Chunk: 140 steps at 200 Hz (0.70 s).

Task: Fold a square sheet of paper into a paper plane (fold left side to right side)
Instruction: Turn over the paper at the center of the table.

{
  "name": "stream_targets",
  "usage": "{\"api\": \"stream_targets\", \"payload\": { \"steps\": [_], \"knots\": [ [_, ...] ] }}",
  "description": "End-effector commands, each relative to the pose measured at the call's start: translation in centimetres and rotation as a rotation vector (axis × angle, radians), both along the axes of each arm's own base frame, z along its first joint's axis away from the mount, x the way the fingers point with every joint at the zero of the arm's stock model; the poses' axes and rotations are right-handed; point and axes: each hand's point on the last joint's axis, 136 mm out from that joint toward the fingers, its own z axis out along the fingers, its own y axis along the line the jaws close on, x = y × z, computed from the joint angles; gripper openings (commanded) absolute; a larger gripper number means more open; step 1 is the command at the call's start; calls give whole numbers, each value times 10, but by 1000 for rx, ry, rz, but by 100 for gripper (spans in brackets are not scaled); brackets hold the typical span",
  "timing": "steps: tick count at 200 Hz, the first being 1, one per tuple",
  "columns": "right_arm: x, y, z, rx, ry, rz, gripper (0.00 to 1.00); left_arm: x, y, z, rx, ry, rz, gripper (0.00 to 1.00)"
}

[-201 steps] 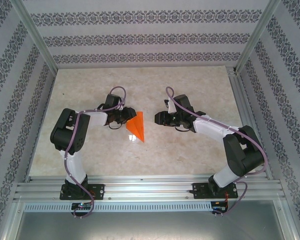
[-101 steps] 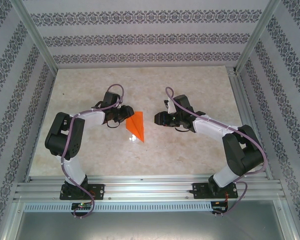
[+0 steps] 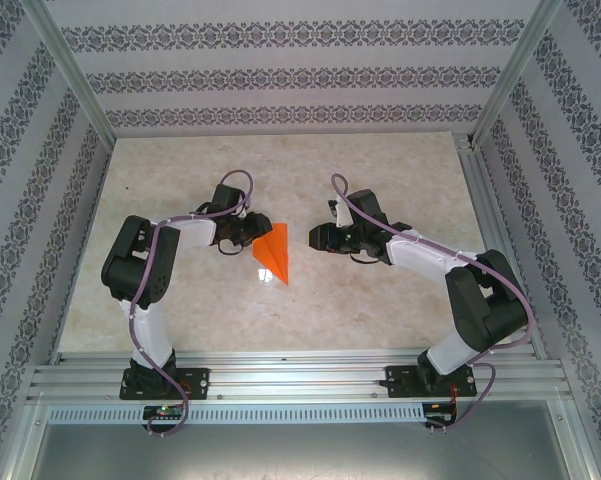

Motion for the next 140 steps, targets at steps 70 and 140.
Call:
{"api": "stream_targets", "payload": {
  "steps": [70,140],
  "knots": [
    [4,1,1,23,-3,-4,40,12,-25,11,-73,-45,-40,35],
    [2,1,-1,23,3,-3,40,15,-30,18,-89,-65,-54,26]
  ]
}}
